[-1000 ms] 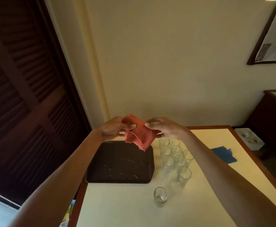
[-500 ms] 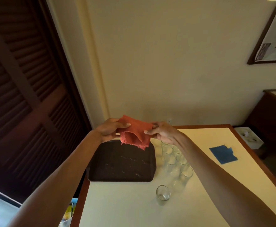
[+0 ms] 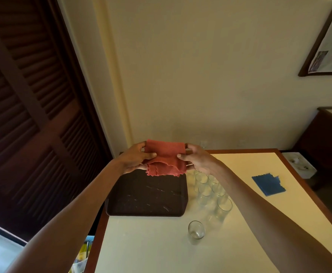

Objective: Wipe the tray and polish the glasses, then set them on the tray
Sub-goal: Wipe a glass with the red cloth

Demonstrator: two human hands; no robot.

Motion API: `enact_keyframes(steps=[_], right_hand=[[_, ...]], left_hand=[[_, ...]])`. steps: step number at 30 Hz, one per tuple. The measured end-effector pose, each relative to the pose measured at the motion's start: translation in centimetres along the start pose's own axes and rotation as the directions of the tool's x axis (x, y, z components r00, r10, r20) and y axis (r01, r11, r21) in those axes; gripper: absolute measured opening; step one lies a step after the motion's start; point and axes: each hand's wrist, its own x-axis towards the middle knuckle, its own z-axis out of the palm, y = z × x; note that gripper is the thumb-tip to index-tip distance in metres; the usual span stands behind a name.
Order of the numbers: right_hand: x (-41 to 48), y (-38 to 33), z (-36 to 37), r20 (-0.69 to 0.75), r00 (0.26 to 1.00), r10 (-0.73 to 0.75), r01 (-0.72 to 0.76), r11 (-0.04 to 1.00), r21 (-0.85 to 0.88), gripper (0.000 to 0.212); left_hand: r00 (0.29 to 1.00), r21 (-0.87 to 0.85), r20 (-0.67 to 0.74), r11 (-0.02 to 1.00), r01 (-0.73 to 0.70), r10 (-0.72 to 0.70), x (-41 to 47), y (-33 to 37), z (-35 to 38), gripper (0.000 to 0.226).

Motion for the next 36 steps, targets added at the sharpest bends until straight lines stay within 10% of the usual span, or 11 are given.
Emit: enact_keyframes(steps=[15,21,36], right_hand=[[-0.8,0.7,-3.2,0.199,0.979,-0.041,-0.1,0.758,0.645,0.043],[-0.9,-0.8,-1.6,0.072,0.997,-0.034,0.009,0.945,0.328,0.011],[-0.5,-1.9,-1.6,0.033,0.985,-0.172,0.172,0.985,0.001,0.039]], left_hand=[[0.986,-0.37,0.159,0.929,0.021,0.041,-0.7,0.5,-0.8,0.058],[0.99,0.046,0.099,0.993,-0.107,0.102,0.1,0.9,0.6,0.034],[0.952,0.477,0.295,0.876,-0.074,-0.081,2.1,1.4,2.2,0.06]])
